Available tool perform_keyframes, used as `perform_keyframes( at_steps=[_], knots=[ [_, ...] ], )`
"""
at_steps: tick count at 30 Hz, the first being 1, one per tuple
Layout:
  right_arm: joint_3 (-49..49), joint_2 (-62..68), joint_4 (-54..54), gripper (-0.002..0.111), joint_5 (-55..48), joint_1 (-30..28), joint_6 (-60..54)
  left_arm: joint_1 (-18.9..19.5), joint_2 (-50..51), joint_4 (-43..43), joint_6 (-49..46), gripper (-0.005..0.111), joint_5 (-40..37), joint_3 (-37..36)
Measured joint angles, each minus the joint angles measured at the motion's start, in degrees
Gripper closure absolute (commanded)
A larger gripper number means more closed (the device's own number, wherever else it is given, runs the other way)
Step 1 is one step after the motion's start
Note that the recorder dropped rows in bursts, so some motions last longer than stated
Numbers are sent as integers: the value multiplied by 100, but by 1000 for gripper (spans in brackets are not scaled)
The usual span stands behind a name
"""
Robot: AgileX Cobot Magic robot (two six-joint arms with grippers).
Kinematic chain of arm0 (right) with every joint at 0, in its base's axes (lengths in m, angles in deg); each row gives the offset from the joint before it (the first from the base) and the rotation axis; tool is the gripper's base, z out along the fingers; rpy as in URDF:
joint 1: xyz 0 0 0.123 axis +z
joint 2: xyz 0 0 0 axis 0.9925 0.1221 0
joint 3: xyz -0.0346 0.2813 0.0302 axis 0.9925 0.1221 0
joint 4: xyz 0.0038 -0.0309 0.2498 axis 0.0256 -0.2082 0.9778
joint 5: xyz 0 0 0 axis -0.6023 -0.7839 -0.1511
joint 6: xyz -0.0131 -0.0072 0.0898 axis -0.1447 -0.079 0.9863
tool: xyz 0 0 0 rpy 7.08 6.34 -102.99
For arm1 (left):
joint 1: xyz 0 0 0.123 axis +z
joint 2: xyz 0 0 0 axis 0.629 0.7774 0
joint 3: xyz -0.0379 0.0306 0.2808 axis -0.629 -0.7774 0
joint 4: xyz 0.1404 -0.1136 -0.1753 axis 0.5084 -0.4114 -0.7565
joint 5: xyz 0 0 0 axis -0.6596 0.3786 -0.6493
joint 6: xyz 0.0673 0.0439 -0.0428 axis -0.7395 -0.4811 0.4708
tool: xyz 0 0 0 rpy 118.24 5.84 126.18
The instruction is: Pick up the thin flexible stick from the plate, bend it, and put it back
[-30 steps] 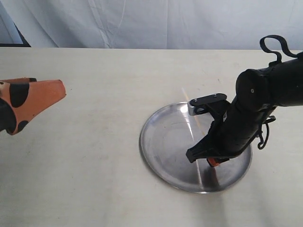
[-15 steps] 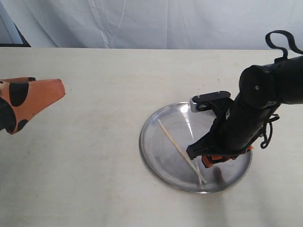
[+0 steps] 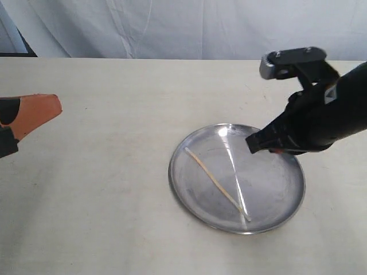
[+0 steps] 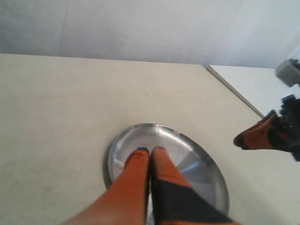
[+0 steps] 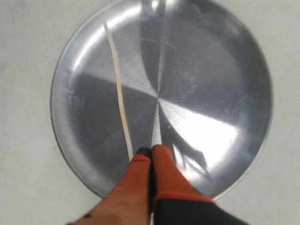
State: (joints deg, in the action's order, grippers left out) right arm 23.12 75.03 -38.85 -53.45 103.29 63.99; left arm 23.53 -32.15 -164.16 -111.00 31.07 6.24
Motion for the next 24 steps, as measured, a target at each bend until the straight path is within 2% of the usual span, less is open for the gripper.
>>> perform_keyframes(
  at_steps=[5,14,18,24],
  knots=[
    [0,-1153,-461,109,-90,0,224,0,-144,43,0,106,424,26],
    [0,-3429,-1246,109,-649,0,393,0,-828,399,-236,106,1850,292],
    [45,-4336,-1294,109,-594,0,393,0,-1025,495,-343,106,1951,292],
    [665,-5518,-1199,109,242,-5,393,0,-1049,495,-354,106,1951,292]
  ],
)
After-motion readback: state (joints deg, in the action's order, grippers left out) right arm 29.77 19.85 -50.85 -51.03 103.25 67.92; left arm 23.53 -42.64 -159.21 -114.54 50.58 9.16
